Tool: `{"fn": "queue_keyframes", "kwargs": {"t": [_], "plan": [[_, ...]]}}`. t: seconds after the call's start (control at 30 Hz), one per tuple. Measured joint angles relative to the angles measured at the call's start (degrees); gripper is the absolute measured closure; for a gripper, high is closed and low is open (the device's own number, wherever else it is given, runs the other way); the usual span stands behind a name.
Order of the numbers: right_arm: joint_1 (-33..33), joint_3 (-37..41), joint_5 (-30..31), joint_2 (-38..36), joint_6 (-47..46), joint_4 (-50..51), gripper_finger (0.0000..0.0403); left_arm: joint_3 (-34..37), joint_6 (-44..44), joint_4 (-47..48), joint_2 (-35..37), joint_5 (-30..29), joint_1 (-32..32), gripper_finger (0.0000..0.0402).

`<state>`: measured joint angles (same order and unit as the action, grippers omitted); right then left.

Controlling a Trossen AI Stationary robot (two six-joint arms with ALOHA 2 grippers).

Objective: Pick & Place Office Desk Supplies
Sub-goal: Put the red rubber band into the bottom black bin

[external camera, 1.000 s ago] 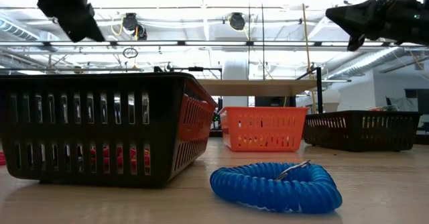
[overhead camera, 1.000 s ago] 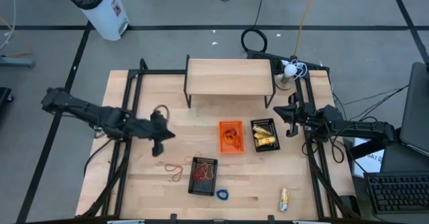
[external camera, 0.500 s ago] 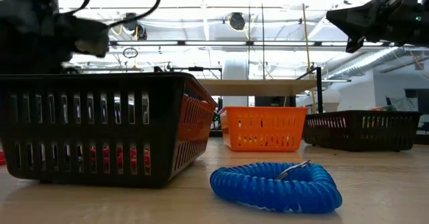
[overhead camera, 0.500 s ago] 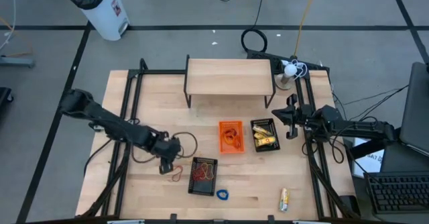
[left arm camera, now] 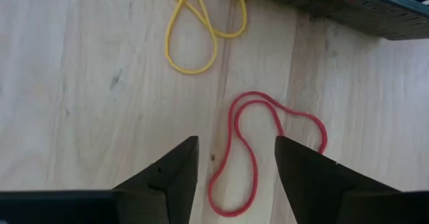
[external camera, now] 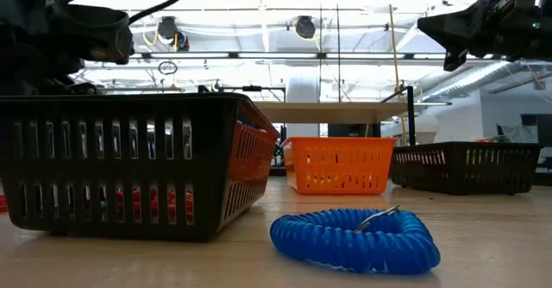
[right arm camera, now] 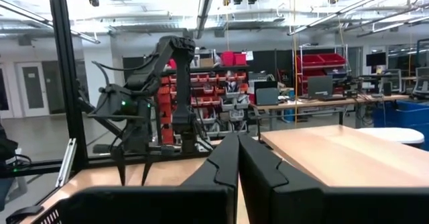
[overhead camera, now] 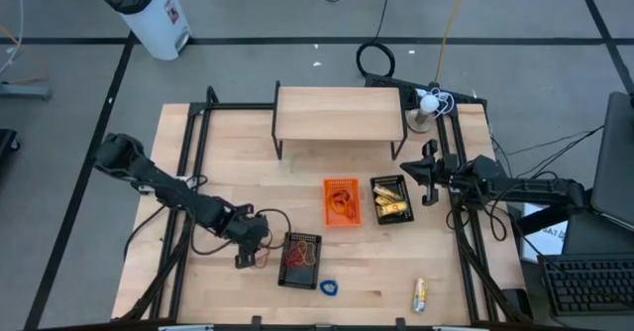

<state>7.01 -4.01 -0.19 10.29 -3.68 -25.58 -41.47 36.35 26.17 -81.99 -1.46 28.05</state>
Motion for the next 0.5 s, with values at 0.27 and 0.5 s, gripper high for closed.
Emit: {"fn": "queue_keyframes", "kwargs": {"t": [0.27, 0.5], "plan": [[0.0, 0.0, 0.1, 0.1, 0.0, 0.1, 0.0403, -4.3, -5.7, -0.5, -7.4, 1.2, 2.8, 0.0213], [0.0, 0.0, 0.0, 0.2, -0.1, 0.2, 0.0403, -11.0, -7.1, 7.4, -13.8, -4.8, 1.6, 0.0213]]}}
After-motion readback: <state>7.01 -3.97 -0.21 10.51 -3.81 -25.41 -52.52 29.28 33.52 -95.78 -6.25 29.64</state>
